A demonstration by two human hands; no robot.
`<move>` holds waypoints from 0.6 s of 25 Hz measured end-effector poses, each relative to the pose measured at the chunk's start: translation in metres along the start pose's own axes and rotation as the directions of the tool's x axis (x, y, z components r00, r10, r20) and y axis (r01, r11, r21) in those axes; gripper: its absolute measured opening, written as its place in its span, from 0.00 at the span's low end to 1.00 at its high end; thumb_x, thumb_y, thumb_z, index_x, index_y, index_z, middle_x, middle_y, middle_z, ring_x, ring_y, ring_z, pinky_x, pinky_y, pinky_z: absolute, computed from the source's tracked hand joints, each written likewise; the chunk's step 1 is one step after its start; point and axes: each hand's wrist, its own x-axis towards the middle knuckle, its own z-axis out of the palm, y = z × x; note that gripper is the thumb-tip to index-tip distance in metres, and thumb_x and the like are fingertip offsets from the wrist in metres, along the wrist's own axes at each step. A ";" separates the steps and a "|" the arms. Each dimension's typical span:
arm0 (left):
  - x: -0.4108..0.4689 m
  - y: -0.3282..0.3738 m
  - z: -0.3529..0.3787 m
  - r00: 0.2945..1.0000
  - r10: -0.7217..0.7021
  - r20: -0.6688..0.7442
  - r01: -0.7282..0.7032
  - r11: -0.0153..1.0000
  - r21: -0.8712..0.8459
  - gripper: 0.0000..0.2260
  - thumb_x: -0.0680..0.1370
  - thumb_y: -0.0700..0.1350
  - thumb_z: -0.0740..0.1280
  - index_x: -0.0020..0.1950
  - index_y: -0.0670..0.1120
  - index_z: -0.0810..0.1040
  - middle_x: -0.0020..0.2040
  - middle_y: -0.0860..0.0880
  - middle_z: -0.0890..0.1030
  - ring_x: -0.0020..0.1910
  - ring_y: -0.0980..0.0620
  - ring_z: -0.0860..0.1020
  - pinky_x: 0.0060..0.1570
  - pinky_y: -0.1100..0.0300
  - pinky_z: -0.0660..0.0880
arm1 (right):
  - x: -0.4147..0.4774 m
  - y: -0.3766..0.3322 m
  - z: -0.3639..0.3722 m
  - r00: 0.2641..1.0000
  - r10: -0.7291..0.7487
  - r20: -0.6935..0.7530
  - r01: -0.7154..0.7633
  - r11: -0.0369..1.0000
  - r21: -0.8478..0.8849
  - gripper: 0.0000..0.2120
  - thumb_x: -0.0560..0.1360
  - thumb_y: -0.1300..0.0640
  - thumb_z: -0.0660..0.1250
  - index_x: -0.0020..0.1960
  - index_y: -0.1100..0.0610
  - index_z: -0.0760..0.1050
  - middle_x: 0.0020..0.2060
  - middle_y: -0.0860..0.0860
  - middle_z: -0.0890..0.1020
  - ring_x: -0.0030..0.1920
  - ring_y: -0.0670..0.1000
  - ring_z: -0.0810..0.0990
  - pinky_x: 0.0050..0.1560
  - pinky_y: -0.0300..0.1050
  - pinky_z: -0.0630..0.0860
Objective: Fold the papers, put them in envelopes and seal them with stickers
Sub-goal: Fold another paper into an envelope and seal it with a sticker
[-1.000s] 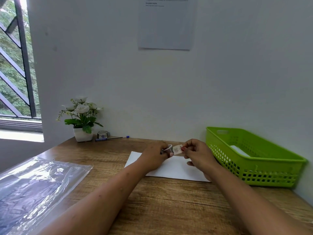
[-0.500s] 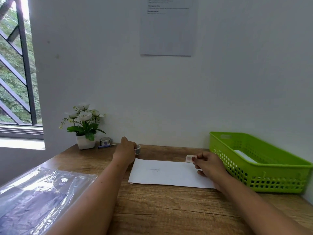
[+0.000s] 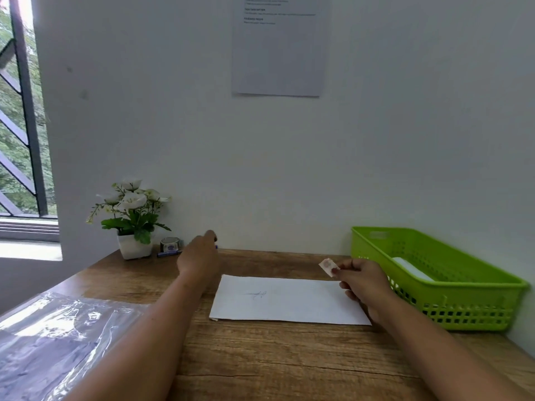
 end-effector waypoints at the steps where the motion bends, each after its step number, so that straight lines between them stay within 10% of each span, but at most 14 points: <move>1: 0.000 0.017 -0.002 0.996 0.084 0.036 -0.080 0.992 -0.097 0.10 0.77 0.43 0.64 0.57 0.50 0.74 0.55 0.47 0.79 0.48 0.49 0.77 0.43 0.56 0.74 | 0.000 -0.001 -0.001 1.000 0.002 -0.006 -0.002 1.000 0.010 0.02 0.73 0.64 0.69 0.42 0.61 0.77 0.30 0.53 0.76 0.28 0.46 0.71 0.24 0.36 0.66; 7: -0.047 0.138 0.011 0.686 0.449 0.572 -0.089 0.832 -0.547 0.09 0.77 0.50 0.66 0.55 0.48 0.77 0.47 0.50 0.80 0.39 0.55 0.78 0.38 0.64 0.73 | 0.002 -0.006 -0.004 0.999 0.029 -0.026 -0.024 0.987 0.159 0.11 0.74 0.63 0.68 0.33 0.60 0.74 0.24 0.53 0.75 0.21 0.44 0.70 0.22 0.34 0.68; 15: -0.056 0.143 0.032 0.673 0.445 0.591 -0.005 0.801 -0.598 0.06 0.76 0.40 0.65 0.52 0.45 0.78 0.39 0.52 0.80 0.37 0.56 0.75 0.39 0.63 0.72 | 0.005 -0.001 -0.012 0.985 -0.169 0.008 0.168 0.965 -0.202 0.07 0.66 0.61 0.75 0.39 0.56 0.78 0.33 0.53 0.81 0.34 0.49 0.77 0.35 0.43 0.73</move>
